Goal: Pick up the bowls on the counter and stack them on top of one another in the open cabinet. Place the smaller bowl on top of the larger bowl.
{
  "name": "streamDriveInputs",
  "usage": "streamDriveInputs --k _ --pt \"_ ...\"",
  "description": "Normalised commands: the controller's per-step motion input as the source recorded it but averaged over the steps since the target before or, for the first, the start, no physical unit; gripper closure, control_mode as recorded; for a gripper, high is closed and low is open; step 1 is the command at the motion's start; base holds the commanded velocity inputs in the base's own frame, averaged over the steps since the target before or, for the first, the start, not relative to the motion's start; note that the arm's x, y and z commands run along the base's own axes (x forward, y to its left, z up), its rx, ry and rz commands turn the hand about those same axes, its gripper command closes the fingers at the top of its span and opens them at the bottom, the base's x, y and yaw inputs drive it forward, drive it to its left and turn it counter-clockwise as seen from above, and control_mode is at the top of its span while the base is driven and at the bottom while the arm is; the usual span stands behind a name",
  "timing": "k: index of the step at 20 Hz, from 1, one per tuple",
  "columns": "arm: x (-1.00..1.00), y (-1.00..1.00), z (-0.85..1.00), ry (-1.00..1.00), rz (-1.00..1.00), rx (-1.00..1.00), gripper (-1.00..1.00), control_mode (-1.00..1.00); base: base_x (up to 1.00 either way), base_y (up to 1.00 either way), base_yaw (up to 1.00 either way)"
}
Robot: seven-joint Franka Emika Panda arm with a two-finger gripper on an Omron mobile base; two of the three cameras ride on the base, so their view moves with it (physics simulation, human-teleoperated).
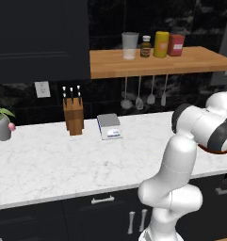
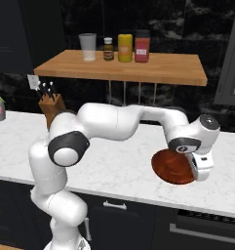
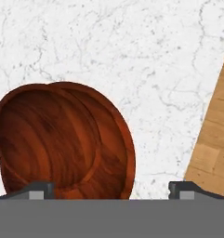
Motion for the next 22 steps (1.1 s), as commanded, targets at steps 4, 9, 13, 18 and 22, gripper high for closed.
streamDriveInputs --k 4,9,13,18,22 --pt "-0.70 0.30 -0.46 0.00 0.20 -0.02 -1.00 -1.00 0.00 0.00 0.00" --pt "0.07 0.51 -0.04 -0.15 0.03 0.06 -1.00 -1.00 0.00 0.00 0.00" --pt "0.25 0.08 -0.10 0.00 0.00 0.00 -1.00 -1.00 0.00 0.00 0.00" --pt "0.30 0.08 -0.26 0.00 0.00 0.00 -1.00 -1.00 0.00 0.00 0.00" --pt "0.15 0.00 -0.41 0.02 0.00 -0.03 -1.00 -1.00 0.00 0.00 0.00"
